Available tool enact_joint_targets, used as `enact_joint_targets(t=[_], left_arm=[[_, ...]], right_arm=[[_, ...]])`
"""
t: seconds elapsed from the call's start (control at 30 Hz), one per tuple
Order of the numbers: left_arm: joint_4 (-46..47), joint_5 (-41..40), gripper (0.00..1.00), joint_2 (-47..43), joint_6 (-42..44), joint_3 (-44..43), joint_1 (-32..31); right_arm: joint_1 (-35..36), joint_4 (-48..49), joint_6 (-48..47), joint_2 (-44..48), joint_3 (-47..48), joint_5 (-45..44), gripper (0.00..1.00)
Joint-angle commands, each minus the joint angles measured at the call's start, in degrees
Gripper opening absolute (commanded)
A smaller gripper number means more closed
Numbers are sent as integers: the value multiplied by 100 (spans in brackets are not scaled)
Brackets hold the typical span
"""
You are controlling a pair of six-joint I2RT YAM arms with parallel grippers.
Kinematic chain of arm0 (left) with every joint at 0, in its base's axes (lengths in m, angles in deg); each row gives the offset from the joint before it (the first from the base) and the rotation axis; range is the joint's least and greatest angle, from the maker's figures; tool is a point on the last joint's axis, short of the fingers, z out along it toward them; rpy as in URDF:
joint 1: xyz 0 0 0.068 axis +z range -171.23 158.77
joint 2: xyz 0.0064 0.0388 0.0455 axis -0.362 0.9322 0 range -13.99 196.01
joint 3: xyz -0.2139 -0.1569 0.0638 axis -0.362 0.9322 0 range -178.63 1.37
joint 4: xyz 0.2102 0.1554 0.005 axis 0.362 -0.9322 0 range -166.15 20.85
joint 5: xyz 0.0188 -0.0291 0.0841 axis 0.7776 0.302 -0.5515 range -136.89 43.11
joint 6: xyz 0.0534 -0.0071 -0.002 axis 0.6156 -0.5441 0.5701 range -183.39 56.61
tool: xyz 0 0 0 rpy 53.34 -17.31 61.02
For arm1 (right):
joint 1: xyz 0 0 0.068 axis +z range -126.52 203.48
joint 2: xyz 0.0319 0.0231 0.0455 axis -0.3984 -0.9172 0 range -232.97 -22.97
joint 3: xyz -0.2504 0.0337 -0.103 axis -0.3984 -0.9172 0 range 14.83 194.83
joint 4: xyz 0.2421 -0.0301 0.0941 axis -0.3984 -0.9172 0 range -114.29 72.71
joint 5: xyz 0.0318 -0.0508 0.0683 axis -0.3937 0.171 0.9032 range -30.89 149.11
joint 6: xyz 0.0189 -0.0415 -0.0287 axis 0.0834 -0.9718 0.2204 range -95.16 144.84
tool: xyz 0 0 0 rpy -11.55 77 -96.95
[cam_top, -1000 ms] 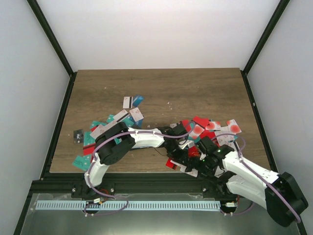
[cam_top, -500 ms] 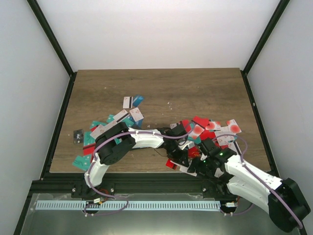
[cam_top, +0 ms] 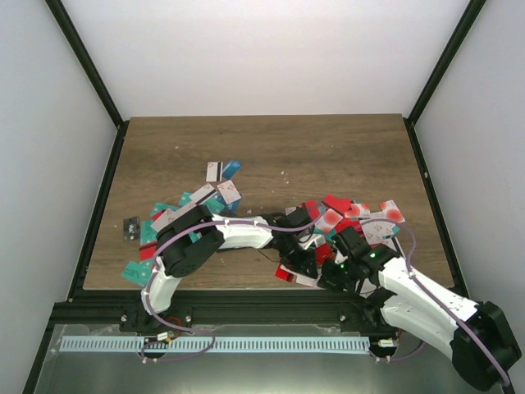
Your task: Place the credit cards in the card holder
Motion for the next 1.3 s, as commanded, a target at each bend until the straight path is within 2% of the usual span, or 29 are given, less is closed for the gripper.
enact_joint_targets(t=[0.0,0.17,0.4,0.57,0.7,0.8,0.93,1.1,1.27], left_arm=[[126,-245,13,-497,-373,-22,70],[-58,-578,17,-1117,-687,-95,391],[-355,-934,29,-2142,-769,29,935],[-551,-723,41,-2821,-134,225,1548],[-179,-441,51,-3514,-374,664,2175],[337,-449,59,-4157,-916,987,2486],[1086,-661,69,-4668,-1876,1377,2583],[2589,-599,69,-4885,-3087,1927,2586],[3152,-475,69,-4683,-3302,1908,2582]], right_arm=[[-33,54,-283,36,339,-42,1],[-29,-115,-586,41,694,28,1],[-29,-203,-1011,3,1698,27,1],[-27,441,-1539,-160,2327,532,1],[-34,945,-1624,-152,2655,500,1],[-34,1176,-1319,-238,3030,-142,1],[-33,2314,-464,-242,3110,-451,1],[-31,3893,446,-195,2737,-544,1],[-33,5096,1316,-274,2363,-520,1]])
